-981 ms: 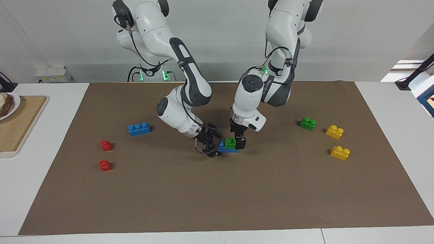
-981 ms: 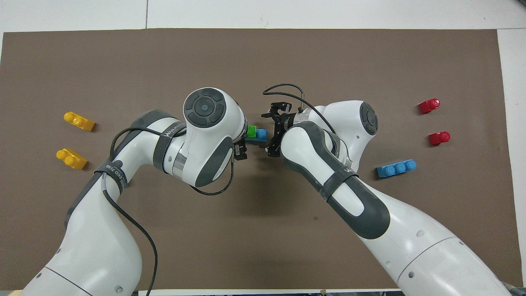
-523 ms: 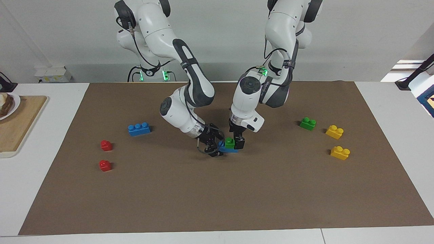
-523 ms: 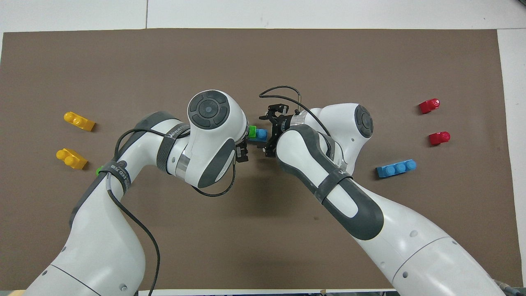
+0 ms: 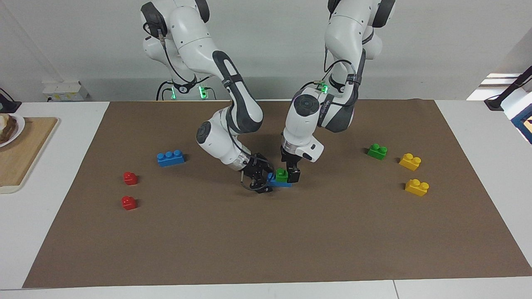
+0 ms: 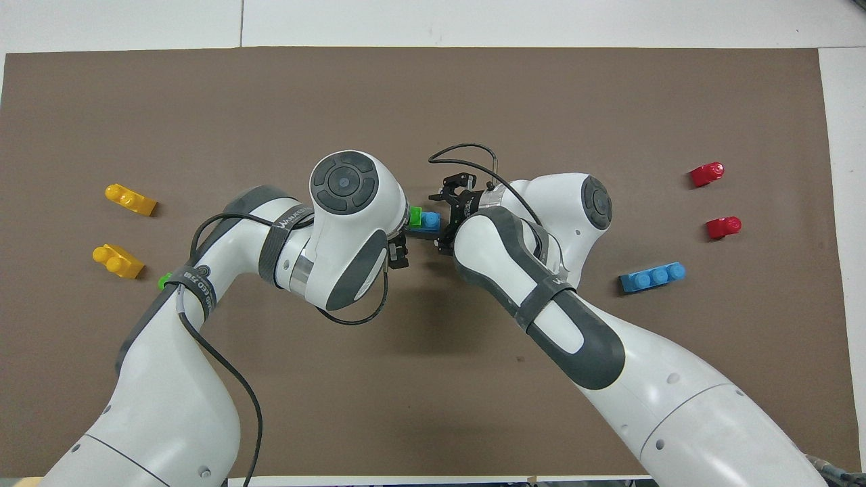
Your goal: Remove green block with left arm and hold with right
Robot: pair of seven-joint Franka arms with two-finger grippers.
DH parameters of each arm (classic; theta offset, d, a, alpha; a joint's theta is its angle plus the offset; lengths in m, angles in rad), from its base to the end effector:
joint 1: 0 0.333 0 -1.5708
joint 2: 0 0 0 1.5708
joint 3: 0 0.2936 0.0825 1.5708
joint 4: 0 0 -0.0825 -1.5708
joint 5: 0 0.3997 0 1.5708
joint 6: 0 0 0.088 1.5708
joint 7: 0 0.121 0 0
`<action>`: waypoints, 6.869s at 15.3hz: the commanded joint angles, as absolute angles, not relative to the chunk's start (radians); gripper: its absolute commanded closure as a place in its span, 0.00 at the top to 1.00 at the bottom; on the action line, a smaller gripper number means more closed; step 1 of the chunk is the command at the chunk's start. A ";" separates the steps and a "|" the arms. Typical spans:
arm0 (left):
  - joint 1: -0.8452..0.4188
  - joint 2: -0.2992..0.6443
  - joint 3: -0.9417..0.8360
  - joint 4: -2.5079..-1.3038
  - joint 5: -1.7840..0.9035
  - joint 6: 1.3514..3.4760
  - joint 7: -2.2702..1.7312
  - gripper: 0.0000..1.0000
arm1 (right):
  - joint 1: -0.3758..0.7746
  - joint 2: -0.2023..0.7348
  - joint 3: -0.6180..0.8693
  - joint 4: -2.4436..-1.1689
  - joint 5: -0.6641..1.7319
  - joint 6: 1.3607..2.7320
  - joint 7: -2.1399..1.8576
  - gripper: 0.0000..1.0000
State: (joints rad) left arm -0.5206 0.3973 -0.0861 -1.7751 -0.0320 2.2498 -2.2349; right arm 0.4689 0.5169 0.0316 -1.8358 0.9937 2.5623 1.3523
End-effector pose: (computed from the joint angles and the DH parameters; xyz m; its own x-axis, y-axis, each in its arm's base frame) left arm 0.5459 -0.3763 0.3007 -0.0829 0.9920 -0.0948 0.9960 0.0855 0.0244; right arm 0.5890 0.3139 0.2220 -0.0498 -0.7950 -0.6046 -0.9924 0.1078 -0.0599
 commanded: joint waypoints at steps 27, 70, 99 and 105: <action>-0.454 0.209 -0.071 -1.793 -0.003 2.099 -2.209 0.00 | 0.503 0.518 0.032 -1.856 1.072 2.649 1.290 0.00; 0.028 0.256 -0.058 -2.072 0.120 2.439 -1.042 0.00 | -0.203 0.460 0.023 -1.835 0.721 2.020 0.874 0.91; 0.025 -0.139 -0.058 -1.821 0.057 1.663 -0.115 1.00 | -0.121 -0.060 0.040 -1.598 0.029 1.500 -0.021 1.00; 0.026 -0.149 -0.060 -1.830 0.057 1.686 -0.008 1.00 | -0.121 -0.063 0.052 -1.609 -0.011 1.490 -0.037 1.00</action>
